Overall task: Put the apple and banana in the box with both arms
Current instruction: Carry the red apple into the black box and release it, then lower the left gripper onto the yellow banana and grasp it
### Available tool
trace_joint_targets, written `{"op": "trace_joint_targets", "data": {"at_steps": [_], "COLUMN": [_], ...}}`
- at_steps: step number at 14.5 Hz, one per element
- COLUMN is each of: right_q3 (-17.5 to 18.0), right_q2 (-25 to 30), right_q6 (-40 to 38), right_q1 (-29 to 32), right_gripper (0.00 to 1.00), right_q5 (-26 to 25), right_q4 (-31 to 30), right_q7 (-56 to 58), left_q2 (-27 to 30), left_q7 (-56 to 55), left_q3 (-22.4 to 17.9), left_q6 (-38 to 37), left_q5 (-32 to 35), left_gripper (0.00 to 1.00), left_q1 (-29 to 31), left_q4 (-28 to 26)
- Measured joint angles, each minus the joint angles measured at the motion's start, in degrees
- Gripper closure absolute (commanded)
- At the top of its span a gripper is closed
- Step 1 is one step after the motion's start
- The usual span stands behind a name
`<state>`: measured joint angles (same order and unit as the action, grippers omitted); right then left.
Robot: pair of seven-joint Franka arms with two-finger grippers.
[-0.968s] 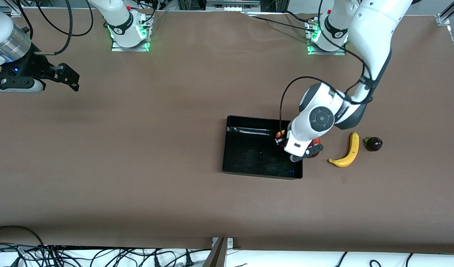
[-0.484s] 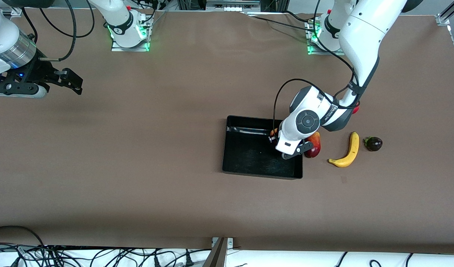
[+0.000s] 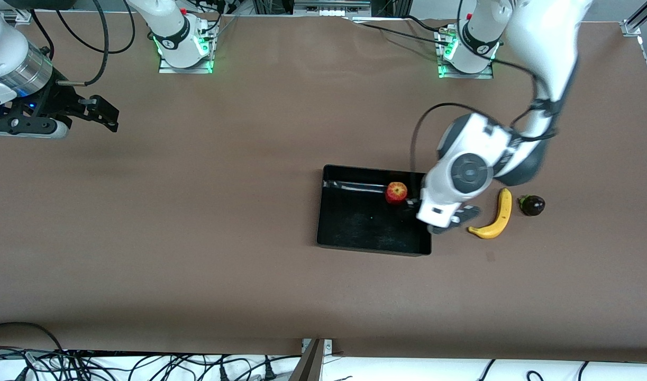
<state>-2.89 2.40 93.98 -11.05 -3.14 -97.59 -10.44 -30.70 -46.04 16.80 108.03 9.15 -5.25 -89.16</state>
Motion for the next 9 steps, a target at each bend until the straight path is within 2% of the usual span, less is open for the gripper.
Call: {"op": "trace_joint_targets", "data": {"at_steps": [5, 7, 9], "right_q3": [0.00, 0.00, 0.00], "right_q2": [0.00, 0.00, 0.00], "right_q6": [-0.07, -0.06, -0.05], "right_q1": [0.00, 0.00, 0.00], "right_gripper": [0.00, 0.00, 0.00], "right_q5": [1.16, 1.18, 1.19], "right_q4": [0.08, 0.12, 0.18], "right_q7": [-0.11, -0.13, -0.14], "left_q2": [-0.34, -1.49, -2.49], "left_q7": [32.37, 42.68, 51.10], "left_q3": [-0.80, -0.84, -0.89], "left_q6": [-0.82, 1.68, 7.80], "left_q5": [1.96, 3.74, 5.03], "left_gripper": [0.00, 0.00, 0.00], "left_q1": [12.02, 15.51, 17.88], "left_q4": [1.27, 0.45, -2.16]}}
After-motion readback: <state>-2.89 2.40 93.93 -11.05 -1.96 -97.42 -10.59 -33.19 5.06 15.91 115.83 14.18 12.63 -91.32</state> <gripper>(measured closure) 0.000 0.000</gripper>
